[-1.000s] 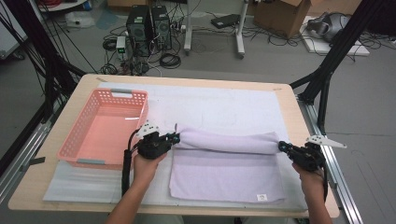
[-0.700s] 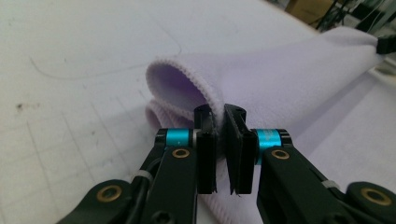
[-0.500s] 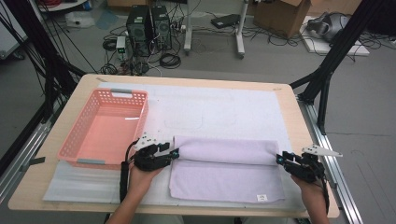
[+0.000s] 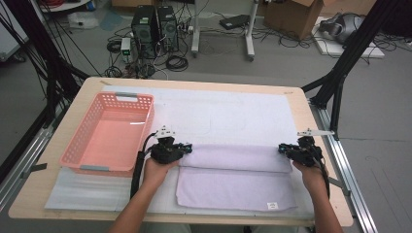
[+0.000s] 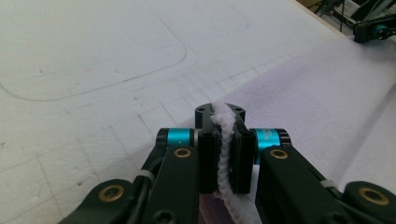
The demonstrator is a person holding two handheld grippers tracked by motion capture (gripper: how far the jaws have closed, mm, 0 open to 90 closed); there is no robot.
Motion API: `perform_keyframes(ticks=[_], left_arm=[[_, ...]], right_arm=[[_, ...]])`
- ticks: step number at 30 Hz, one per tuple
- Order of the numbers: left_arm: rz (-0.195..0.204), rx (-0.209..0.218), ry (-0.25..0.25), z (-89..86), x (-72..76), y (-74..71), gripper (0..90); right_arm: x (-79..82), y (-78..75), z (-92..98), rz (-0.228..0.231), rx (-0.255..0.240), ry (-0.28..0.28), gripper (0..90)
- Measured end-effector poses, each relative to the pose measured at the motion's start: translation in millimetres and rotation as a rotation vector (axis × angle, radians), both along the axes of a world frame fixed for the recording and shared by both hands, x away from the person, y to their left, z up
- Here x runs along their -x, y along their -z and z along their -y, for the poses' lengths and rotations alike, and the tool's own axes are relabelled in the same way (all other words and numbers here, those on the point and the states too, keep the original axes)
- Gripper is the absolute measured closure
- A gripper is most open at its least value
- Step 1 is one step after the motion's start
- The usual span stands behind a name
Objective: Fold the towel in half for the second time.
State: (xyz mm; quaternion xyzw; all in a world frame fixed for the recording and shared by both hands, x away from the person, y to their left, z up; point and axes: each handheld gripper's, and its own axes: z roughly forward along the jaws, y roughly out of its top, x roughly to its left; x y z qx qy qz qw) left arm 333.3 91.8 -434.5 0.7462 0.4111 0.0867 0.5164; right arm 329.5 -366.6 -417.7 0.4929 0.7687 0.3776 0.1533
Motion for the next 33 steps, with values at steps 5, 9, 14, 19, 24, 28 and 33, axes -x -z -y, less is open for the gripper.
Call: perform_keyframes(ticks=[5,9,14,19,24,28,33], left_arm=[[0.069,0.046,0.016,-7.1,26.9,-8.1,83.9],[0.127,0.038,0.042,-11.1,49.8,-5.9,82.7],[0.136,0.065,0.067,-14.9,70.6,1.7,81.0],[0.130,0.015,0.088,-14.3,83.9,6.5,77.8],[0.121,-0.002,0.052,-15.5,86.3,6.9,52.2],[0.094,-0.024,0.076,-10.1,85.0,10.7,55.0],[0.079,-0.092,0.105,-0.9,86.7,15.3,80.8]], right_arm=[[35.1,-5.9,8.0,0.110,-0.054,-0.019,82.6],[66.0,-5.4,11.0,0.172,-0.072,-0.036,81.9],[93.8,-5.4,14.5,0.194,-0.096,-0.052,81.5],[111.5,-0.4,13.5,0.173,-0.089,-0.069,81.6],[117.4,4.2,15.3,0.143,-0.070,-0.058,67.2],[116.8,-2.0,14.2,0.177,-0.099,-0.015,51.3],[107.3,17.6,2.1,0.059,0.003,-0.079,57.1]])
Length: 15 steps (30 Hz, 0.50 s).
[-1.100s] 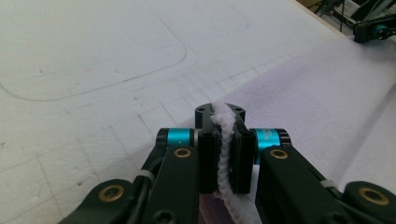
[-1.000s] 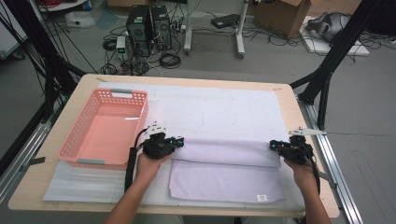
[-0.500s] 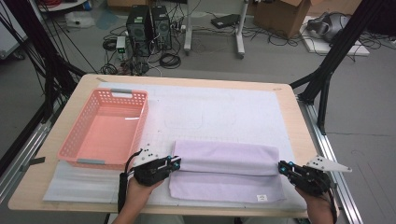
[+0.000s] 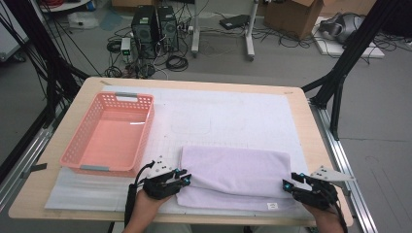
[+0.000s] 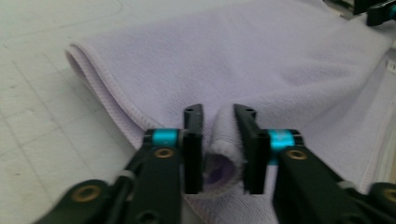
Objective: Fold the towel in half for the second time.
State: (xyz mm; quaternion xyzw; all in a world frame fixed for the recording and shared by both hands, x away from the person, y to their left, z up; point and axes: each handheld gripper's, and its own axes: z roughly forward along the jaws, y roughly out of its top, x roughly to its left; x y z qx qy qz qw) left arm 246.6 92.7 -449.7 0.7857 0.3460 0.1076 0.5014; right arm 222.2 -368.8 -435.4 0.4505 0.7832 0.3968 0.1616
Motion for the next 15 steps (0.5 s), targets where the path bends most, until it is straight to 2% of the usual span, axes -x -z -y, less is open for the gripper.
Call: perform_keyframes(ticks=[1,2,3,4,6,9,12,15], left_arm=[[0.000,0.011,0.001,0.0,0.5,-0.2,82.8],[0.003,0.013,0.002,-0.3,1.4,-0.2,83.5],[0.003,0.013,0.002,-0.3,1.4,-0.2,83.7],[0.003,0.022,0.006,-2.2,2.9,-1.2,83.8],[0.011,0.048,0.007,-5.7,4.9,-4.8,83.8],[0.030,0.077,0.010,-10.7,11.4,-10.9,83.7],[0.043,0.095,0.030,-14.7,20.1,-14.5,83.7],[0.043,0.102,0.046,-17.7,29.6,-16.5,83.8]], right_arm=[[-1.6,4.1,-1.1,-0.024,0.009,-0.018,66.9],[-1.7,6.0,-1.9,-0.024,0.010,-0.026,71.0],[-1.3,5.2,-1.5,-0.028,0.000,-0.028,81.3],[-0.2,3.0,-1.0,-0.015,0.002,-0.035,83.7],[2.7,-2.1,-0.1,0.006,-0.005,-0.039,84.6],[7.9,-9.8,2.6,0.029,-0.041,-0.038,84.6],[14.1,-18.0,5.6,0.046,-0.072,-0.039,84.6],[22.1,-23.9,7.7,0.052,-0.079,-0.048,84.7]])
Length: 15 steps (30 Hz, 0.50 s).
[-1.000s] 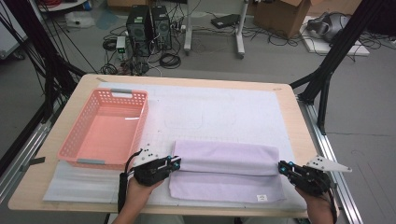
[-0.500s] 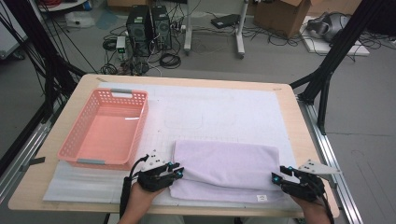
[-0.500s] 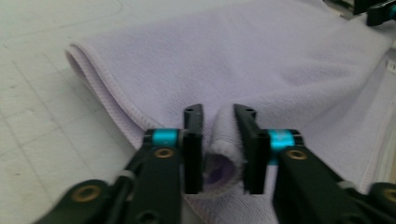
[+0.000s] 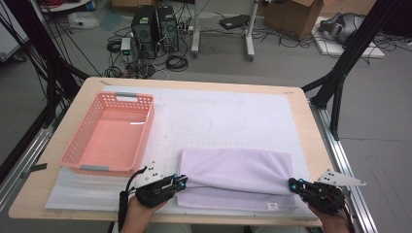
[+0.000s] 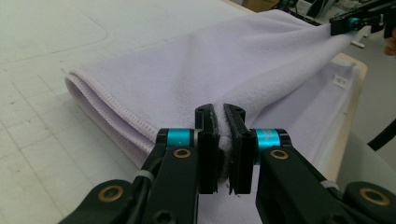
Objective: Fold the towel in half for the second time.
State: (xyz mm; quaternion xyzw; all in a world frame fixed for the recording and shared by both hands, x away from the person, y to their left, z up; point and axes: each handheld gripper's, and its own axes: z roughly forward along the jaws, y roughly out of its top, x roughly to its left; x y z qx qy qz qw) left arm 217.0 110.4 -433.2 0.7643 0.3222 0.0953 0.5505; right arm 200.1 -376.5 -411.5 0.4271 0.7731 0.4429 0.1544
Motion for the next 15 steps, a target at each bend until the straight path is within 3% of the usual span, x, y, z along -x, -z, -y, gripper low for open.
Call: perform_keyframes(ticks=[4,5,6,7,8,10,13,15], left_arm=[[-0.002,-0.003,0.031,-2.3,11.0,0.4,83.3],[-0.006,-0.010,0.035,-2.4,11.5,1.4,79.7],[-0.015,-0.011,0.035,-2.7,11.0,3.3,71.2],[-0.028,0.001,0.026,-2.9,9.7,5.1,58.2],[-0.021,0.005,0.005,-4.3,8.2,6.0,47.9],[0.003,0.018,-0.034,-7.2,4.3,5.6,39.5],[0.034,0.028,-0.093,-10.9,-5.7,3.0,36.6],[0.033,0.027,-0.133,-12.3,-15.7,0.4,36.9]], right_arm=[[10.8,2.1,2.8,-0.033,0.001,-0.006,83.8],[12.7,4.4,2.7,-0.056,0.005,-0.005,76.6],[12.4,6.4,2.5,-0.071,0.012,0.004,63.9],[11.7,8.6,2.6,-0.087,0.035,0.034,57.6],[11.9,10.4,3.7,-0.091,0.039,0.052,56.9],[11.0,10.1,7.3,-0.057,0.029,0.075,50.6],[7.9,4.6,9.3,0.004,0.022,0.115,49.8],[2.5,3.1,8.1,0.034,0.024,0.133,49.4]])
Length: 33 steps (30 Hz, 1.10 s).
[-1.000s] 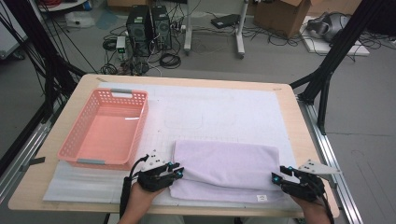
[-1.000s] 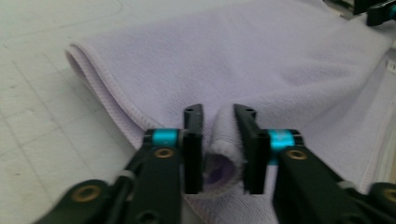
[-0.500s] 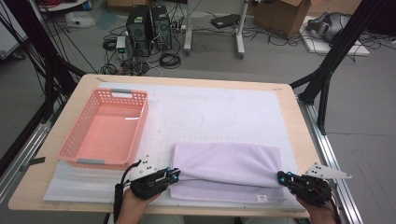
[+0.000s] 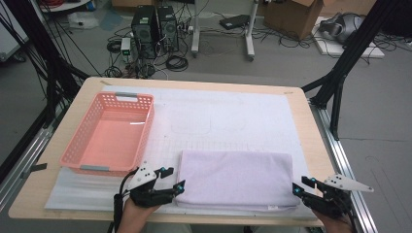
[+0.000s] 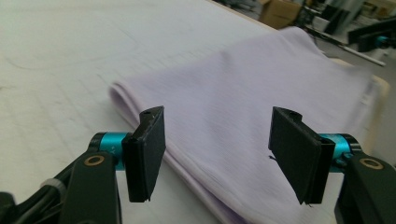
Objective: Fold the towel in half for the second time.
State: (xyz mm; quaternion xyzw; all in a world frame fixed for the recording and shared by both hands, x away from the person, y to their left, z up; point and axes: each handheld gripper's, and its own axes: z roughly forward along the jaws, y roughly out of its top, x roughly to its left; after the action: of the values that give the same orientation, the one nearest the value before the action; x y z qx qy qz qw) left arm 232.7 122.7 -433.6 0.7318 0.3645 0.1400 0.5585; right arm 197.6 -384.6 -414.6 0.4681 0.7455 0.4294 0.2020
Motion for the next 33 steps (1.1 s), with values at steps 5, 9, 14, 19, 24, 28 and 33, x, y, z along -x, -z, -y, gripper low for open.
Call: perform_keyframes(ticks=[5,9,14,19,24,28,33], left_arm=[[-0.017,-0.008,-0.040,5.6,-34.2,-4.0,38.9],[-0.077,-0.019,-0.064,12.8,-65.1,1.0,39.7],[-0.114,-0.034,-0.086,21.5,-84.0,8.0,39.6],[-0.144,-0.053,-0.088,22.6,-89.6,12.3,38.7],[-0.199,-0.084,-0.080,26.7,-96.8,18.7,37.5],[-0.195,-0.114,-0.055,30.5,-96.4,19.3,48.8],[-0.225,-0.155,-0.053,34.9,-99.6,20.0,64.5]], right_arm=[[-28.4,3.9,-8.2,0.013,0.049,0.009,47.8],[-60.5,9.5,-14.0,-0.029,0.062,0.057,46.8],[-80.2,26.8,-16.6,-0.137,0.076,0.103,48.5],[-63.6,26.3,-1.4,-0.206,0.052,0.165,48.8],[-59.6,15.3,-1.0,-0.138,0.033,0.097,45.0],[-77.7,7.2,-1.3,-0.073,-0.008,0.067,39.8],[-117.3,15.3,-4.9,-0.133,-0.003,0.018,38.9]])
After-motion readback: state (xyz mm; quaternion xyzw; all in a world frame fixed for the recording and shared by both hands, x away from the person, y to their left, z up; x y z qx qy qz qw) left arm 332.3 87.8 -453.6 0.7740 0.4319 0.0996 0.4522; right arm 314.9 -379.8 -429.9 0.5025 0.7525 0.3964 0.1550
